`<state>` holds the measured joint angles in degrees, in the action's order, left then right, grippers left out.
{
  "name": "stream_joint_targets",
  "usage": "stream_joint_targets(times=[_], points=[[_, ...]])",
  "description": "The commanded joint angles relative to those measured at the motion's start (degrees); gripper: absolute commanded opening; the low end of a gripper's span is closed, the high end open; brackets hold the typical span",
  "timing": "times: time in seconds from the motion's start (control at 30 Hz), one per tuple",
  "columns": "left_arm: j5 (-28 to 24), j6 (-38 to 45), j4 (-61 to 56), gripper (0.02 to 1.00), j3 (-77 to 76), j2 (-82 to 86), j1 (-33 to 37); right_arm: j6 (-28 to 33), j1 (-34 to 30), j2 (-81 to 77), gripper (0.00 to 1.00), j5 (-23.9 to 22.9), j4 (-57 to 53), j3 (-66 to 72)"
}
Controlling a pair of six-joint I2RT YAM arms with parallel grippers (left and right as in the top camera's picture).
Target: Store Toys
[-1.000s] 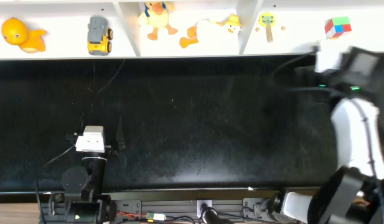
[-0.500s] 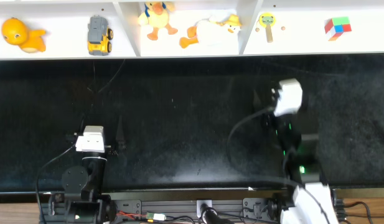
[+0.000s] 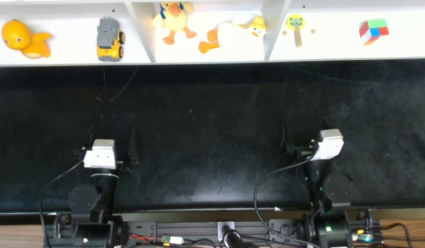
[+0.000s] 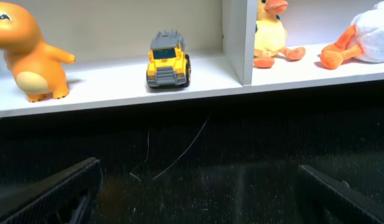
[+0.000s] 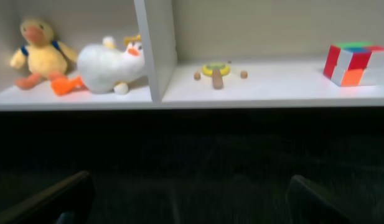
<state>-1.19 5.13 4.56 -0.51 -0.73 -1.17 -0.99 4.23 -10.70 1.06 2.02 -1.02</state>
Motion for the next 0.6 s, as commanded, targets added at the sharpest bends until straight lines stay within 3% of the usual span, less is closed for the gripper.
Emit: stream_joint_targets(times=[0.03,0.13,0.6], points=[[0.24,1.29,0.28,0.998,0.07,0.57,-0.46,-0.76,0.33,4.81,0.991,1.20,-1.97,0.76],[0.24,1.31,0.28,0.998,0.07,0.57,-0.46,-0.74,0.33,9.11,0.998,0.87,-6.16,0.74],[0.22,1.29,0.28,0.998,0.07,0.57,-0.46,-0.74,-0.48,10.54,0.996,0.81,-6.23,0.79]])
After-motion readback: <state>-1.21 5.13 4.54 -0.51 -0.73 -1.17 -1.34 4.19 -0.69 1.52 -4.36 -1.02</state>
